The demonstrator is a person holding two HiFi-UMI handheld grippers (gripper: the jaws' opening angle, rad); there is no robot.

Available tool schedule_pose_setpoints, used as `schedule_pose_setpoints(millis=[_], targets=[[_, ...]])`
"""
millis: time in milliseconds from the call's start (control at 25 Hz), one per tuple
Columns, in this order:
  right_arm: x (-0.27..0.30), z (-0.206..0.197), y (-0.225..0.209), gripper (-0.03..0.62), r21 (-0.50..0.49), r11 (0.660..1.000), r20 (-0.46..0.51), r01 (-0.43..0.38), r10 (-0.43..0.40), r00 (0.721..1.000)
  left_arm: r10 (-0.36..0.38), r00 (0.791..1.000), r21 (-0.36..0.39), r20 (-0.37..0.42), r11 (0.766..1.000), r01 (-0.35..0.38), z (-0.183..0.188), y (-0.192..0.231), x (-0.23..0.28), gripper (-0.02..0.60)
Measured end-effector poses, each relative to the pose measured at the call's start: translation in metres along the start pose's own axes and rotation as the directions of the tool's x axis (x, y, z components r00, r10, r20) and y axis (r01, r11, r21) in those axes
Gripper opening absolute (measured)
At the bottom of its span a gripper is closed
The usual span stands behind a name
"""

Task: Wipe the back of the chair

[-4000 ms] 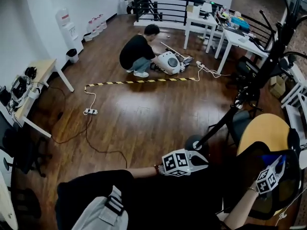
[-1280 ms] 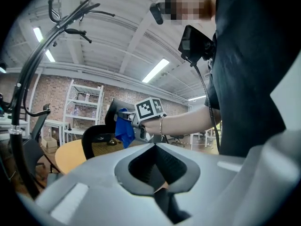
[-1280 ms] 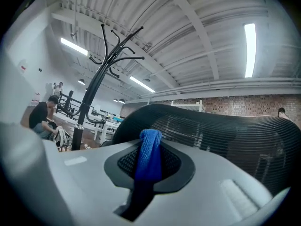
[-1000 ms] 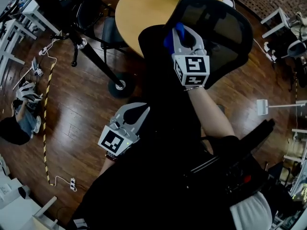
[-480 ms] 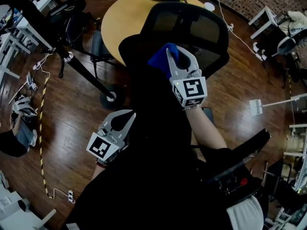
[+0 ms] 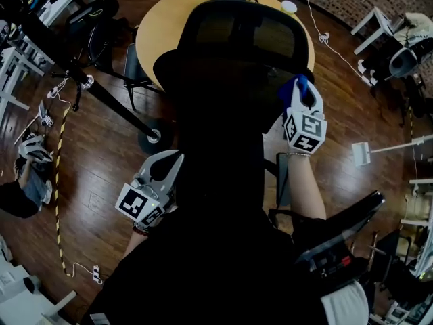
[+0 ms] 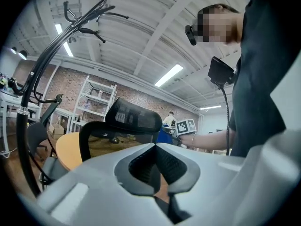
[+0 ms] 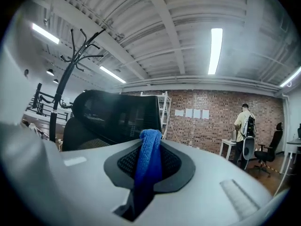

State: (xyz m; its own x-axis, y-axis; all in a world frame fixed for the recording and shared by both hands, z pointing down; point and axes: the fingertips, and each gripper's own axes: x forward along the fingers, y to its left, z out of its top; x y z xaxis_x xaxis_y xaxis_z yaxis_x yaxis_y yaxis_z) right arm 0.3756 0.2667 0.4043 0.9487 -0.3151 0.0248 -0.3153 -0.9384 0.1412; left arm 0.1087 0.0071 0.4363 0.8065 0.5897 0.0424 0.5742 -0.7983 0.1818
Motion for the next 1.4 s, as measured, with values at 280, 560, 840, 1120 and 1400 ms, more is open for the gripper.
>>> schedule_pose_setpoints(millis=[280,560,840,1120,1400], targets=[[0.059,-0.007,-0.031,0.037,-0.107,0.99,-0.046,-0.092,0.087,0.995,0.098,0.995,-0.001,-0.026,0.995,-0.098,0.016,-0.011,0.055,0.006],[0.053,0.01,0.016,0.037,-0.091,0.993,-0.019,-0.073,0.071,0.997,0.111,0.994,0.018,-0.003,0.994,-0.111,0.027,0.004,0.0,0.006],[0.074,0.024,0.107,0.037,-0.079,0.973,0.0,-0.217,0.217,0.976,0.214,0.977,0.023,0.005,0.977,-0.214,0.026,0.014,-0.055,0.006],[0.064,0.049,0.181,0.037,-0.077,0.94,0.023,-0.331,0.334,0.942,0.228,0.974,0.037,0.002,0.973,-0.228,0.02,-0.005,-0.089,0.007],[0.072,0.085,0.29,0.037,-0.1,0.878,0.056,-0.469,0.475,0.878,0.306,0.95,0.032,0.057,0.951,-0.308,0.029,0.01,-0.123,0.007]])
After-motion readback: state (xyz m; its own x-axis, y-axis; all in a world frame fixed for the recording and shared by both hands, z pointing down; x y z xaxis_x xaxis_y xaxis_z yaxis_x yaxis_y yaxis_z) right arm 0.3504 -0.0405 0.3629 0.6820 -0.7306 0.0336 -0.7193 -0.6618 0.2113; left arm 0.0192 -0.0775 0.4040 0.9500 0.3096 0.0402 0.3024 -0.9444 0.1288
